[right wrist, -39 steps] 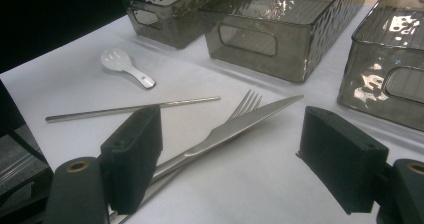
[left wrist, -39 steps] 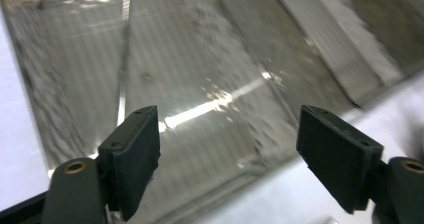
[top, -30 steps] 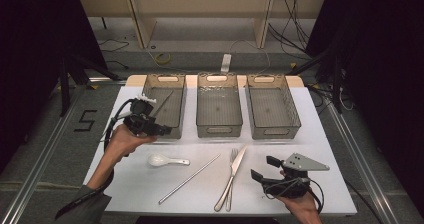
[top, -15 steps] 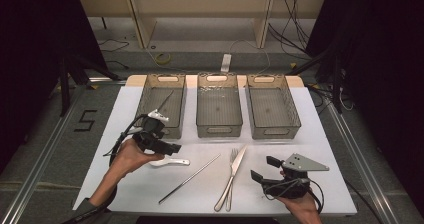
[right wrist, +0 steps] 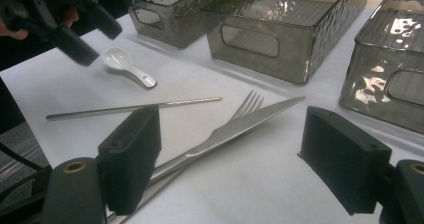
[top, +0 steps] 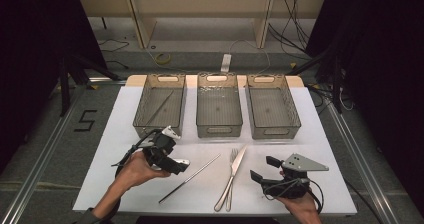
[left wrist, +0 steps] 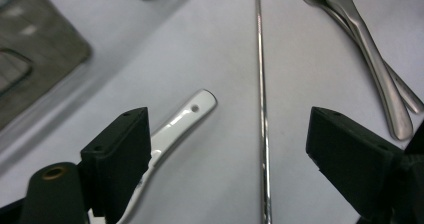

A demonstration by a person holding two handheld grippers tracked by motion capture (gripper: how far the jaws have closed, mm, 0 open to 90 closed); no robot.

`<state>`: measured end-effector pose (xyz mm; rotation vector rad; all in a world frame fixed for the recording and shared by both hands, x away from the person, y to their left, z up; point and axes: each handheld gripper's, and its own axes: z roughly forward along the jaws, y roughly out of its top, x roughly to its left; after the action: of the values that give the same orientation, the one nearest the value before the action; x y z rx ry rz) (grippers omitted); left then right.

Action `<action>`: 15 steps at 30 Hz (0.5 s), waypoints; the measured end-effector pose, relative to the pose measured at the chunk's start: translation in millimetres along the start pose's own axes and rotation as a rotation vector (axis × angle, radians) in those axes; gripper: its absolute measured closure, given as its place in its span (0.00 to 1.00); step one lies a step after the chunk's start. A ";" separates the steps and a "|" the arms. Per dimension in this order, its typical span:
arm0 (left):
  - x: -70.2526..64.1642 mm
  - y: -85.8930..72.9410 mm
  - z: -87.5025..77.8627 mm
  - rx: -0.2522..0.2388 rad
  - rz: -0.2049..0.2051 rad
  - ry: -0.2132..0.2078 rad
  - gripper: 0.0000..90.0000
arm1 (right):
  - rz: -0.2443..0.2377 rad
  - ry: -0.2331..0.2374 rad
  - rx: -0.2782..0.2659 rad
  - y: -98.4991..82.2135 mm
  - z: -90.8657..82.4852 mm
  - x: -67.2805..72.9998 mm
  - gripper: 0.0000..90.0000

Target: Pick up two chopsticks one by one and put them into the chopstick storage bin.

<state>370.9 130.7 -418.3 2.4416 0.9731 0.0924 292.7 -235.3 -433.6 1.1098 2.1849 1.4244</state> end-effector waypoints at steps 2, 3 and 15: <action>-2.3 -2.4 2.8 0.018 0.009 0.002 0.21 | 0.001 0.001 0.000 0.0 -0.1 0.2 0.27; -3.5 -3.4 4.2 0.030 0.013 0.001 0.21 | 0.000 0.001 0.002 0.0 0.1 0.2 0.27; -16.1 -13.2 22.5 0.148 0.060 0.007 0.27 | 0.001 0.002 0.006 0.0 0.5 0.9 0.27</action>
<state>356.2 118.5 -442.2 2.6077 0.9407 0.0511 292.5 -234.3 -433.6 1.1118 2.1911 1.4209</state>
